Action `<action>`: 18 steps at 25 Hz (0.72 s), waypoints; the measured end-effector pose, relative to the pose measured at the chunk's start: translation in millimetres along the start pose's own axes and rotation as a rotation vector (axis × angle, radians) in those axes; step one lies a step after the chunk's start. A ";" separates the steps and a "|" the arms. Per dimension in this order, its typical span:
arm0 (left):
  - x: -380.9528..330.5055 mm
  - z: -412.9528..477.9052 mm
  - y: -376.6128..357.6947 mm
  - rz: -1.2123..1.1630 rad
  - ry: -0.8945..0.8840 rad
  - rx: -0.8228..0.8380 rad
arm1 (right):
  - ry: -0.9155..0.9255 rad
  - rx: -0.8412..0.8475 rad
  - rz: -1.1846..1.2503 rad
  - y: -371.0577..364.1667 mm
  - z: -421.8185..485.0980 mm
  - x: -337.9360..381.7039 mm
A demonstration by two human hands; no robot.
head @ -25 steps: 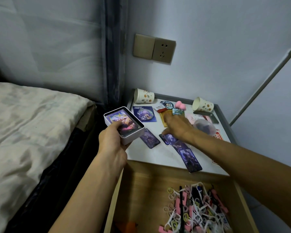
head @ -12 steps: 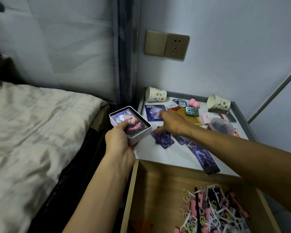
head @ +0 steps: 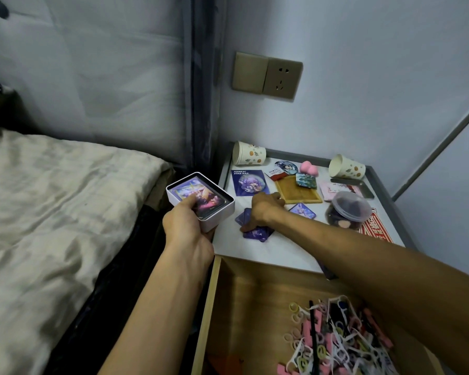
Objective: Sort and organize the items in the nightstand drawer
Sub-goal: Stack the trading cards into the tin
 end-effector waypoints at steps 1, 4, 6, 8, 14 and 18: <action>0.0 -0.4 -0.3 -0.008 0.003 -0.006 | 0.020 -0.010 -0.010 -0.7 -0.8 -1.4; -0.1 1.7 2.2 -0.006 0.007 -0.013 | 0.104 -0.015 0.025 -3.2 -8.1 -2.0; -0.9 2.9 3.6 -0.015 0.013 0.002 | 0.101 0.012 0.032 -1.1 -14.8 -0.2; -1.5 3.1 3.2 -0.025 0.013 0.024 | 0.092 0.022 0.051 3.5 -22.0 0.1; 11.5 -0.1 -4.5 0.075 0.036 0.021 | 0.145 -0.077 0.436 17.0 -49.4 -28.4; 30.5 -4.4 -15.3 0.229 0.038 0.085 | 0.195 -0.197 1.021 48.2 -102.1 -81.3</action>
Point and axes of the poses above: each hand's wrist, its own z-axis towards the middle knuckle, its own y-axis out of the back of the hand, x = y × z, the point moved 2 cm from there along z, towards the middle knuckle, and after that the axes turned 12 degrees about z, right-handed, at the moved point
